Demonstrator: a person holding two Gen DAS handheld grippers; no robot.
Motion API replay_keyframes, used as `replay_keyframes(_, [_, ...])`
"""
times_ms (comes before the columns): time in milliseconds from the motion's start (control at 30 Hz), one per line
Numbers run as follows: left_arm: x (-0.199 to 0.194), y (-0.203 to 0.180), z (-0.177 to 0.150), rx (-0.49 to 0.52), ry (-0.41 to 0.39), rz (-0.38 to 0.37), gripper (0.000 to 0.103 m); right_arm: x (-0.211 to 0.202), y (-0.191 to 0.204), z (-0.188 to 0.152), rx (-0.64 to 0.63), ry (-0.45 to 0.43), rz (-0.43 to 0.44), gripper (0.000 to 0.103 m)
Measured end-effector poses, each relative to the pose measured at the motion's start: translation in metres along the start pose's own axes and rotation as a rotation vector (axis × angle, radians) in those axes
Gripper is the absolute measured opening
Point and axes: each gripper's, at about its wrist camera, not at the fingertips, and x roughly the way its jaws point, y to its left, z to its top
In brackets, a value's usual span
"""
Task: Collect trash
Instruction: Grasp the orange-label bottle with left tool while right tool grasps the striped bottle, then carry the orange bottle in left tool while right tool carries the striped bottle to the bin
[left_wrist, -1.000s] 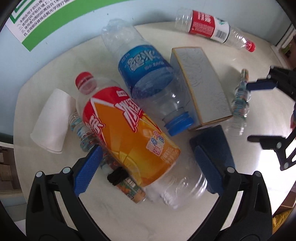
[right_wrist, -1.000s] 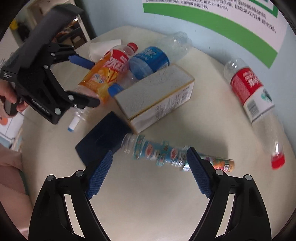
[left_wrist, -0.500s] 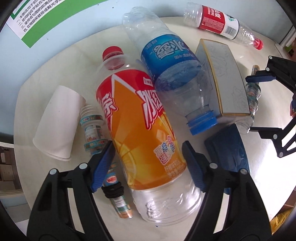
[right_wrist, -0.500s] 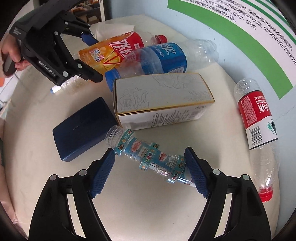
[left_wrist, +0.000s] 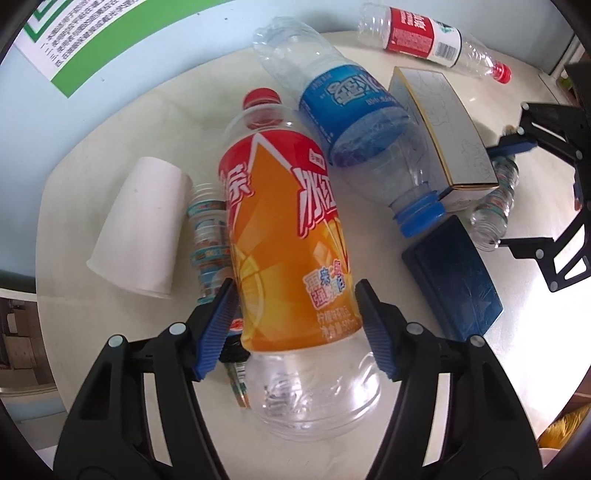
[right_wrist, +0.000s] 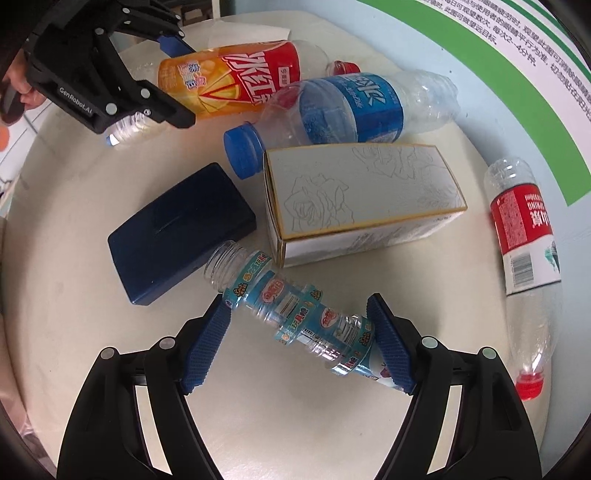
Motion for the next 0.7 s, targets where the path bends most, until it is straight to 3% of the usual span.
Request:
replay_keyframes(333, [-0.027,-0.004,-0.012,-0.003,-0.054,0.015,0.060,-0.038,-0.001,-0.005,0.127,-0.061,-0.010,0.076])
replay_keyframes(700, [-0.075,0.000,-0.028,-0.040,-0.177,0.040,0.059,-0.090,0.016,0.014,0.110,-0.161,-0.061,0.076])
